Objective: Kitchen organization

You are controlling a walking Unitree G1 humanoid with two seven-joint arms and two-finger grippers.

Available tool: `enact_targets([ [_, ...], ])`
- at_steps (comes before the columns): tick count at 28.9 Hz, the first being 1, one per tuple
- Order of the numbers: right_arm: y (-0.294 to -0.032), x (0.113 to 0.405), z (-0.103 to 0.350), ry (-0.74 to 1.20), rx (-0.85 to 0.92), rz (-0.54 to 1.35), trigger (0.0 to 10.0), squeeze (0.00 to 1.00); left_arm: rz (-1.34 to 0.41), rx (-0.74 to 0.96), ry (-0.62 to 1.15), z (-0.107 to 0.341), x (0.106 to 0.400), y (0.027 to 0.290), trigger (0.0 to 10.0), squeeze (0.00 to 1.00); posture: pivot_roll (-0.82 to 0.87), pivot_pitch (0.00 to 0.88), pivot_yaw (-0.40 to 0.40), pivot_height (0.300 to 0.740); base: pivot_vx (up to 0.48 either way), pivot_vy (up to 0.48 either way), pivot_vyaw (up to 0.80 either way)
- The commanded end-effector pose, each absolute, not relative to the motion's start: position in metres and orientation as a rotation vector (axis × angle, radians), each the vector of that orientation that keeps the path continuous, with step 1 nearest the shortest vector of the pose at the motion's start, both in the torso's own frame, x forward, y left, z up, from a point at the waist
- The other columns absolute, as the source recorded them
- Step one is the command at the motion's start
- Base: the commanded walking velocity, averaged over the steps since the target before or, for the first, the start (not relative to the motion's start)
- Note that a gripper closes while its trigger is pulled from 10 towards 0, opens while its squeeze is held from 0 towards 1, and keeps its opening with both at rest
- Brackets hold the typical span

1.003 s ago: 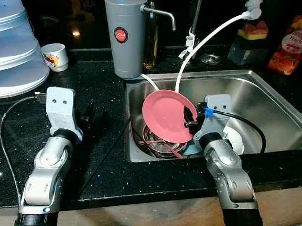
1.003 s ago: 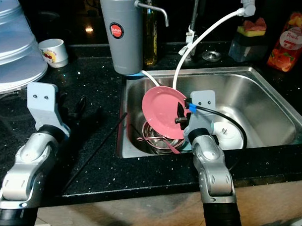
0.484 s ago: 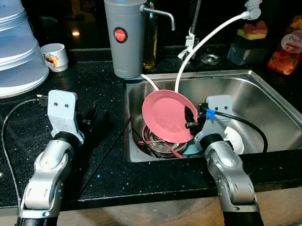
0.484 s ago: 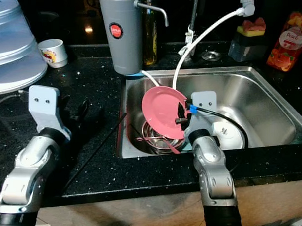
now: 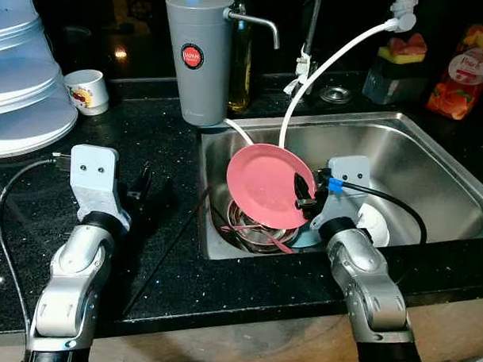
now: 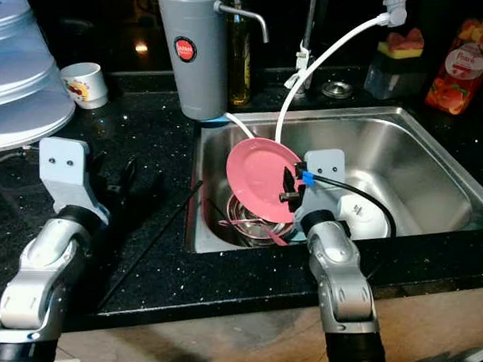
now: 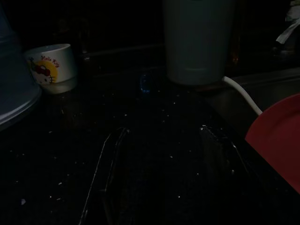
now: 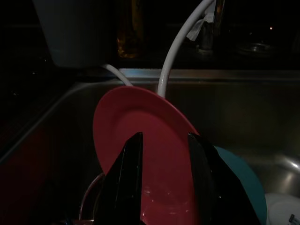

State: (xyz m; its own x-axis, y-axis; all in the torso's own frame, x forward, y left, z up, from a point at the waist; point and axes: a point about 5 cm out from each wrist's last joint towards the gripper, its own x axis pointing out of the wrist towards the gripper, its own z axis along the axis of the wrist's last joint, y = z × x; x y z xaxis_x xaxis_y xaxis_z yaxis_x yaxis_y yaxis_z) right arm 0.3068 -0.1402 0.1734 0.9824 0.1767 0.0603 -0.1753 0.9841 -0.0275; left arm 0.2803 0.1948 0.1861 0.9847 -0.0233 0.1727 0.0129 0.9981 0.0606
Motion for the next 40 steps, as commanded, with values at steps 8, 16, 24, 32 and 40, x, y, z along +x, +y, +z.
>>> enact_targets([
  [8, -0.132, 0.307, 0.176, -0.076, -0.018, 0.21, 10.0, 0.0, -0.002, 0.066, -0.181, 0.188, 0.279, 0.198, 10.0, 0.0, 0.02, 0.0, -0.007, 0.74, 0.0, 0.0, 0.0],
  [16, -0.134, 0.305, 0.176, -0.063, -0.017, 0.214, 10.0, 0.0, 0.011, 0.071, -0.173, 0.188, 0.272, 0.2, 10.0, 0.0, 0.03, 0.06, -0.019, 0.74, 0.0, 0.0, 0.0],
  [24, -0.138, 0.308, 0.18, -0.069, -0.015, 0.193, 10.0, 0.0, -0.035, 0.103, -0.168, 0.192, 0.274, 0.197, 10.0, 0.0, 0.04, 0.103, 0.006, 0.74, 0.0, 0.0, 0.0],
  [32, -0.141, 0.308, 0.183, -0.083, -0.017, 0.181, 10.0, 0.0, -0.031, 0.096, -0.161, 0.191, 0.272, 0.197, 10.0, 0.0, 0.05, 0.09, 0.025, 0.74, 0.0, 0.0, 0.0],
  [40, -0.137, 0.309, 0.183, -0.087, -0.003, 0.179, 10.0, 0.0, -0.007, 0.091, -0.151, 0.189, 0.276, 0.201, 10.0, 0.0, 0.04, 0.075, 0.023, 0.74, 0.0, 0.0, 0.0],
])
